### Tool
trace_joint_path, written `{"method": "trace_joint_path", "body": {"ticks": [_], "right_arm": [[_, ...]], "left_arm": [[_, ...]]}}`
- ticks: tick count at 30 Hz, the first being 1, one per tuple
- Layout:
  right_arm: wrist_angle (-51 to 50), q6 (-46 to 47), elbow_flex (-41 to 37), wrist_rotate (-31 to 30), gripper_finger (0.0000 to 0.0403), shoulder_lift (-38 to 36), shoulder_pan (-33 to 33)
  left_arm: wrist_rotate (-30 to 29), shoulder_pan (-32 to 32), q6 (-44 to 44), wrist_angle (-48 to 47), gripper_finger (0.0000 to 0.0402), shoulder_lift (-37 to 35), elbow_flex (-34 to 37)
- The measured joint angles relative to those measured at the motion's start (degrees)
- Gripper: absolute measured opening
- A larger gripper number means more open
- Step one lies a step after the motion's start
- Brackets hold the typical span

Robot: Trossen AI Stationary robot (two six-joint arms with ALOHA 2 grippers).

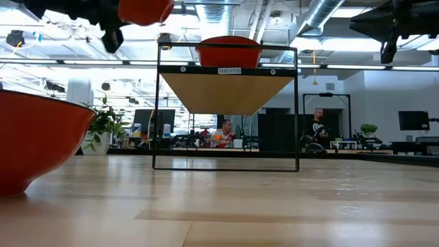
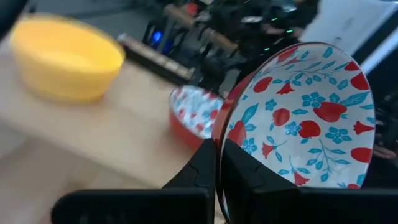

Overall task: Pick & Place Mini bowls
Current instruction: Stack the top red patterned bowl on top of the red patterned bowl on the shelf

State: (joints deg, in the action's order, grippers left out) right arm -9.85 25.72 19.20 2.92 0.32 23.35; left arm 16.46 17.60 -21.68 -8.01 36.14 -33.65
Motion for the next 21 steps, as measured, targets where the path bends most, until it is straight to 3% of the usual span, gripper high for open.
{"method": "trace_joint_path", "body": {"ticks": [13, 21], "right_arm": [[0.0, -0.8, 0.0, 0.0, 0.0054, 0.0, 0.0], [-0.1, -0.8, 0.0, 0.0, 0.0054, 0.0, 0.0]], "left_arm": [[1.6, -6.2, 12.2, 11.4, 0.0008, 0.0, 0.0], [1.6, -8.0, 14.1, 16.4, 0.0008, 0.0, 0.0]]}}
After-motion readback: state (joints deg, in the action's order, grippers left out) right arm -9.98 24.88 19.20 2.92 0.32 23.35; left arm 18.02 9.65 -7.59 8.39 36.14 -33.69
